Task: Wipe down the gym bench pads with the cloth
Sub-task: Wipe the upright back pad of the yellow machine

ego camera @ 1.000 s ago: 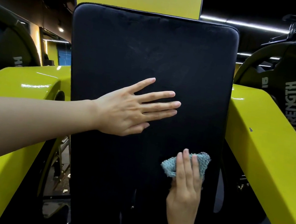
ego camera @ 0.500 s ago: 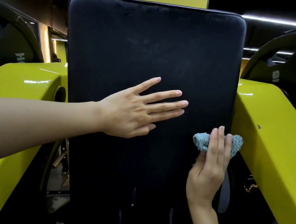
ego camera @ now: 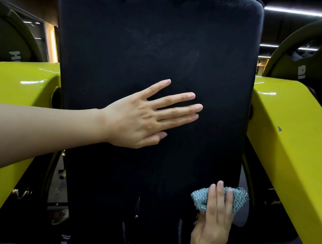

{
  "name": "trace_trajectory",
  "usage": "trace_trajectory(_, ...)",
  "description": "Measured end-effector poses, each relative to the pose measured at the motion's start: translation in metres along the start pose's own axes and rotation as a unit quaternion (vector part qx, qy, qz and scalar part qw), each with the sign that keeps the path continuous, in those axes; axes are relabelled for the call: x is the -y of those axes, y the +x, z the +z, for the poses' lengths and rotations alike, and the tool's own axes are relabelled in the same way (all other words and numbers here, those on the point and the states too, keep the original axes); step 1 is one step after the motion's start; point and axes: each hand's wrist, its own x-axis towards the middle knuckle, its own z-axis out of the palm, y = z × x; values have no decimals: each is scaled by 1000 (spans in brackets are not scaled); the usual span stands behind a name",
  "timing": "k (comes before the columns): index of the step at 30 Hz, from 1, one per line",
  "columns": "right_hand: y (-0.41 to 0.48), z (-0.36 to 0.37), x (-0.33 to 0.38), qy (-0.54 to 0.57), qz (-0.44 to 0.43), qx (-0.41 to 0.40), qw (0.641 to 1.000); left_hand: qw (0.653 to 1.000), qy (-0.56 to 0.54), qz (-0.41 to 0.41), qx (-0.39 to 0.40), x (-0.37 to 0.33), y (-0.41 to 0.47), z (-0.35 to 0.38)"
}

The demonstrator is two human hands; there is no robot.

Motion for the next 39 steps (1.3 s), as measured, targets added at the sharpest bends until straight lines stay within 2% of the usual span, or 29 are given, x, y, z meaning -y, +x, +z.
trace_trajectory(6,27,1,4,51,-9,-14,999,1000,0,-2,1,-5,3,-1)
trace_trajectory(15,118,-6,19,63,-51,-31,996,1000,-9,-7,-3,-11,7,0)
trace_trajectory(31,2,-3,2,11,-31,28,999,1000,-19,-14,-8,-20,9,2)
trace_trajectory(39,41,-6,8,65,-43,11,997,1000,-22,-17,-7,-22,10,3)
